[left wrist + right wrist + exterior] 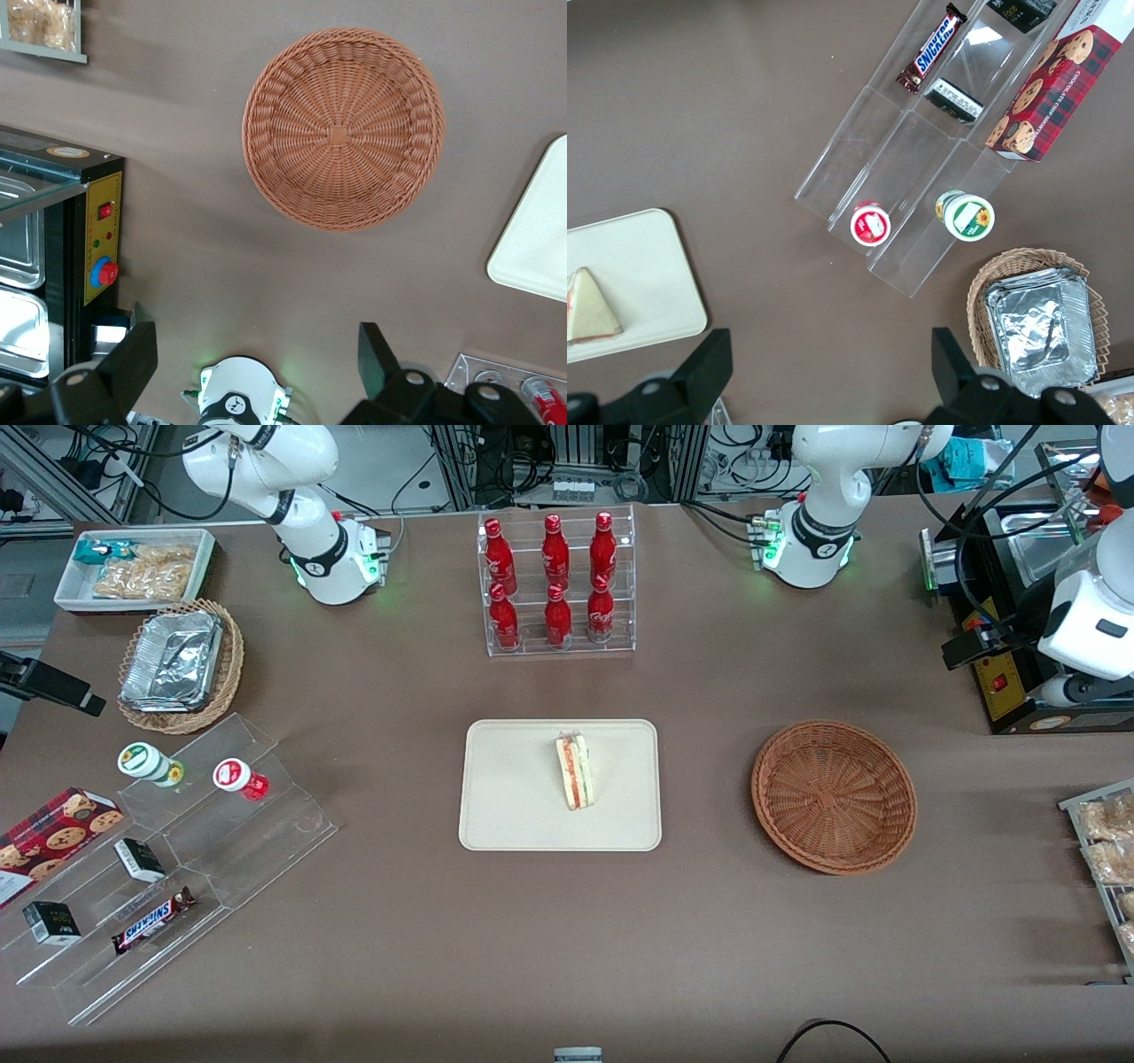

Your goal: Place sandwich from basket to tray

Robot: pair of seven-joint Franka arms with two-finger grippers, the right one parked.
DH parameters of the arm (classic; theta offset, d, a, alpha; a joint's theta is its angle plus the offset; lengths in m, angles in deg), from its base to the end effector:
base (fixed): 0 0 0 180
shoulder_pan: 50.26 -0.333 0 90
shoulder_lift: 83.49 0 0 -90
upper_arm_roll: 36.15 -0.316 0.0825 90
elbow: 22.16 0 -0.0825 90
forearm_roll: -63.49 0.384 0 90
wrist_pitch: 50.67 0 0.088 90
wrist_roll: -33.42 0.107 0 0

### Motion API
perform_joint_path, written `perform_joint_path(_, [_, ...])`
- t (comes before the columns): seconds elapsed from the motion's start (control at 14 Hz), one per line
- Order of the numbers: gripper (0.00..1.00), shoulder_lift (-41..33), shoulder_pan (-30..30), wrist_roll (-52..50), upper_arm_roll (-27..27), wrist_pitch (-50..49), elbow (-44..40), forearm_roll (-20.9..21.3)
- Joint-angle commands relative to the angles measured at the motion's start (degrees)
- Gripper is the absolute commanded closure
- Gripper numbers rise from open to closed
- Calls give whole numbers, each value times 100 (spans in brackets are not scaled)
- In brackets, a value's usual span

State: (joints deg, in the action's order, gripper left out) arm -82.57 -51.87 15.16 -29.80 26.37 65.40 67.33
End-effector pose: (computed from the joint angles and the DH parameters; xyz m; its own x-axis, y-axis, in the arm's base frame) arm 0.5331 -0.0354 0.6183 0.9540 0.2486 -0.1674 0.2298 -0.9653 -0.1239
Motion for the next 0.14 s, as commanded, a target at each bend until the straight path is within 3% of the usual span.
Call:
perform_joint_path(0.0, [0, 39, 65, -2, 32, -75, -108, -41])
perform_joint_path(0.07, [0, 39, 65, -2, 41, -75, -108, -41])
